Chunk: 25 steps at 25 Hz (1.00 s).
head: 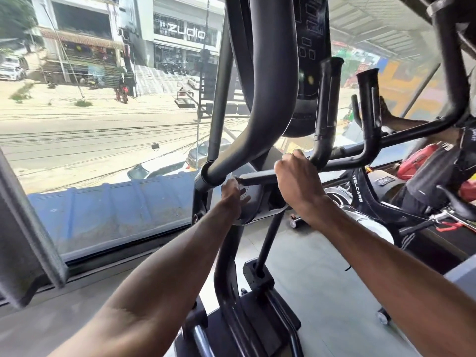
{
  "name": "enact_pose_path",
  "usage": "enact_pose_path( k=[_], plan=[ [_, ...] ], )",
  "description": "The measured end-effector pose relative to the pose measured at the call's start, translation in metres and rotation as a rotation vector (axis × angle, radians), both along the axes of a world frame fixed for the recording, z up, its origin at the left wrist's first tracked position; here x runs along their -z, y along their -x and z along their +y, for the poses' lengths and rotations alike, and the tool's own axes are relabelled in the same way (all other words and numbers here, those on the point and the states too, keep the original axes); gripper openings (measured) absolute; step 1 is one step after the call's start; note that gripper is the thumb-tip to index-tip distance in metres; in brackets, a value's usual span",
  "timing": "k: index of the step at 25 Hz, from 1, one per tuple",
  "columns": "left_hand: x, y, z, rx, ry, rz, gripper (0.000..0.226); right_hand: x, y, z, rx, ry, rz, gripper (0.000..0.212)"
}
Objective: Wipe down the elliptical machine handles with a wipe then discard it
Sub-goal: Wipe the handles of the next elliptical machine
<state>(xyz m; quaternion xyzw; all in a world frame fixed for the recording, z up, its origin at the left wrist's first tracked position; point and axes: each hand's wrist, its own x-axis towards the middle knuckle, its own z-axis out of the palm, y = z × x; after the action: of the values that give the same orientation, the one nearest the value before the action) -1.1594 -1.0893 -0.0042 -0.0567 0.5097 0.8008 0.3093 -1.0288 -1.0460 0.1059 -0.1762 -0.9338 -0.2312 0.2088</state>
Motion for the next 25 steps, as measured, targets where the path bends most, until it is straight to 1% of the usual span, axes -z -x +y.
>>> enact_pose_path(
  k=[3,5,7,9,11,13,14,16,17,19,21,23,25],
  plan=[
    [0.008,0.005,-0.004,0.029,0.005,0.017,0.041,0.011,0.032,0.001,-0.015,0.07,-0.013,0.025],
    [0.013,0.009,-0.004,0.058,-0.023,-0.002,0.046,0.023,0.051,0.0,-0.037,0.088,-0.025,0.027],
    [0.016,0.013,-0.003,0.069,-0.093,-0.028,0.046,0.037,0.068,0.001,-0.057,0.139,-0.044,0.029],
    [0.018,0.015,-0.003,0.066,-0.139,-0.045,0.041,0.05,0.083,0.001,-0.053,0.206,-0.063,0.03],
    [0.021,0.014,-0.001,0.07,-0.146,-0.045,0.037,0.062,0.093,0.004,-0.096,0.161,-0.15,0.028],
    [0.027,0.014,0.0,0.073,-0.131,-0.012,0.03,0.071,0.095,0.003,-0.166,0.171,-0.226,0.029],
    [0.028,0.014,0.0,0.063,-0.131,-0.015,0.027,0.075,0.093,0.001,-0.189,0.167,-0.215,0.024],
    [0.026,0.016,0.001,0.054,-0.119,-0.063,0.03,0.077,0.079,-0.002,-0.226,0.161,-0.232,0.008],
    [0.022,0.016,0.001,0.049,-0.112,-0.083,0.034,0.077,0.07,0.001,-0.261,0.075,-0.235,0.006],
    [0.02,0.015,0.004,0.015,-0.084,-0.067,0.036,0.076,0.047,0.01,-0.331,-0.063,-0.216,0.01],
    [0.019,0.011,0.008,-0.018,-0.039,0.033,0.033,0.066,0.017,0.024,-0.382,-0.177,-0.125,0.02],
    [0.011,0.001,0.01,-0.037,0.076,0.219,0.036,0.051,-0.016,0.036,-0.39,-0.276,-0.034,0.03],
    [-0.003,-0.012,0.008,-0.068,0.216,0.434,0.042,0.039,-0.044,0.044,-0.394,-0.264,0.083,0.033]
  ],
)
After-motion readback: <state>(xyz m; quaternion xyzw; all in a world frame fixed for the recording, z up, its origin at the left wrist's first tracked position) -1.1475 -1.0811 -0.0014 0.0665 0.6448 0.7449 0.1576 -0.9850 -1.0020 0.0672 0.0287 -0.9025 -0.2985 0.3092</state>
